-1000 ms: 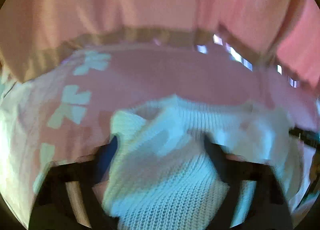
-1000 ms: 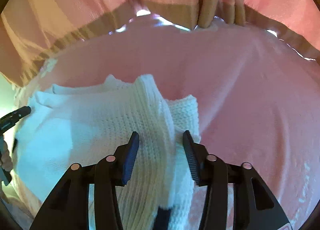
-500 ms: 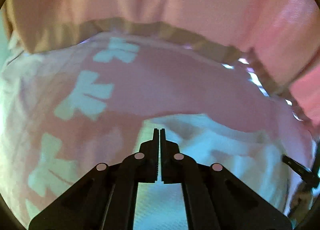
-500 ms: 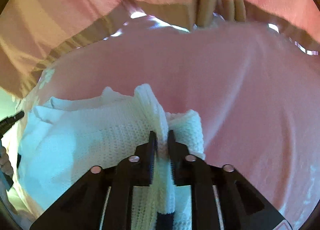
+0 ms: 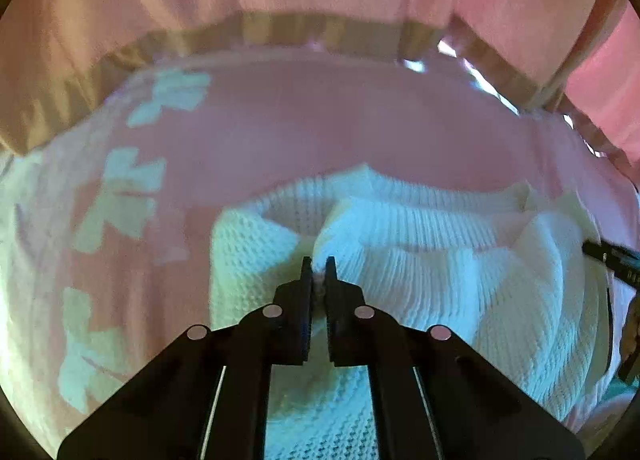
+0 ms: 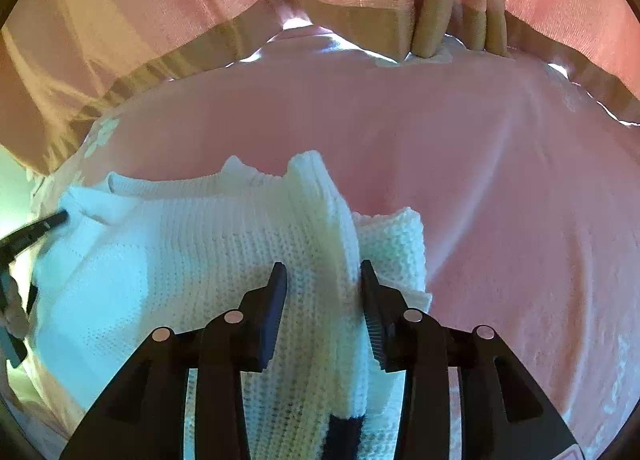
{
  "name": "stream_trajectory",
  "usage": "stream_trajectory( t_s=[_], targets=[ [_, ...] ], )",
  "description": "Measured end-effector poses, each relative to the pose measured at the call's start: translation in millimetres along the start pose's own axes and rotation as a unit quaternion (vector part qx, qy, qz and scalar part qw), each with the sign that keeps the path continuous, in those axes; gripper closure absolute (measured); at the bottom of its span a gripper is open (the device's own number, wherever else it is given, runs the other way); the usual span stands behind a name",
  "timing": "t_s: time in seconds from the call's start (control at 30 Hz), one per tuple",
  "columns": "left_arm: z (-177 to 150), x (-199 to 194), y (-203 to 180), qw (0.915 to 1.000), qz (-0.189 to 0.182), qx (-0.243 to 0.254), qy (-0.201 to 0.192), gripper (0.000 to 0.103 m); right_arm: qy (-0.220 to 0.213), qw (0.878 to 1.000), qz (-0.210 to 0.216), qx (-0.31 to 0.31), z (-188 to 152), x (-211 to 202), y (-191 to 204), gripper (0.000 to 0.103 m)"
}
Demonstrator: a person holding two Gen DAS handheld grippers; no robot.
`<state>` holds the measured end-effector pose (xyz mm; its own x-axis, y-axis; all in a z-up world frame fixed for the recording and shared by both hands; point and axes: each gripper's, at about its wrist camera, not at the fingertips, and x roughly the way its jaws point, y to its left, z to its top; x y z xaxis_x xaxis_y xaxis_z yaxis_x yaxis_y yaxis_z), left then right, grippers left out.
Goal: Fold small clothes
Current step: 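Lift the hem with both tools and fold it over toward the collar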
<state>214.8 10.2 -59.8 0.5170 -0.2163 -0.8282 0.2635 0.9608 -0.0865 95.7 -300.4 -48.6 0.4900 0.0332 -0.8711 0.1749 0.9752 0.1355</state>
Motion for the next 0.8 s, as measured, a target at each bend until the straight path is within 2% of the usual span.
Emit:
stream_trajectory(
  t_s=[0.03, 0.07, 0.13, 0.23, 0.27, 0.37, 0.4, 0.47, 0.57, 0.63, 0.7, 0.8],
  targets=[
    [1.9, -6.2, 2.4, 0.9999, 0.000, -0.006, -0.012, 0.099, -0.008, 1.000, -0.002, 0.001, 0.2, -2.5, 0.0, 0.089],
    [5.2, -14.1, 5.3, 0.9995, -0.002, -0.017, -0.026, 0.099, -0.015, 1.000, 0.000, 0.002, 0.8, -6.3, -0.1, 0.095],
    [11.7, -29.8, 15.5, 0.9977, -0.010, -0.045, -0.050, 0.099, -0.040, 0.999, 0.012, 0.012, 3.8, -19.4, -0.4, 0.095],
    [15.8, -29.6, 29.8, 0.9964, 0.004, -0.068, -0.051, 0.099, -0.080, 0.996, 0.028, 0.027, 10.1, -40.7, -3.6, 0.096],
    [14.8, -20.7, 36.0, 0.9960, 0.014, -0.079, -0.039, 0.099, -0.075, 0.997, 0.020, 0.025, 11.6, -36.5, -5.2, 0.096],
    [8.4, 7.6, 41.5, 0.9965, 0.028, -0.078, 0.002, 0.098, 0.004, 0.999, -0.004, 0.041, 5.6, 5.4, -16.1, 0.096],
    [5.5, 16.0, 40.3, 0.9970, 0.026, -0.072, 0.012, 0.098, 0.011, 0.999, -0.002, 0.044, 4.2, 10.7, -17.1, 0.096],
    [5.2, 14.1, 35.2, 0.9977, 0.032, -0.060, 0.007, 0.097, -0.004, 0.999, -0.011, 0.030, 6.4, -0.2, -10.8, 0.096],
    [10.2, -6.6, 32.1, 0.9973, 0.008, -0.072, -0.013, 0.093, -0.040, 0.999, 0.004, 0.023, 8.6, -21.4, -4.9, 0.096],
    [10.5, -12.8, 30.8, 0.9974, 0.008, -0.067, -0.027, 0.093, -0.023, 1.000, -0.011, 0.019, 5.6, -12.0, -7.2, 0.096],
    [8.5, -4.7, 31.4, 0.9979, 0.023, -0.059, -0.014, 0.093, 0.008, 0.999, -0.011, 0.030, 1.9, 2.3, -13.4, 0.095],
    [6.8, 3.1, 36.3, 0.9970, 0.015, -0.075, 0.010, 0.093, -0.007, 1.000, -0.014, 0.026, 1.0, -10.1, -11.1, 0.091]
  ],
)
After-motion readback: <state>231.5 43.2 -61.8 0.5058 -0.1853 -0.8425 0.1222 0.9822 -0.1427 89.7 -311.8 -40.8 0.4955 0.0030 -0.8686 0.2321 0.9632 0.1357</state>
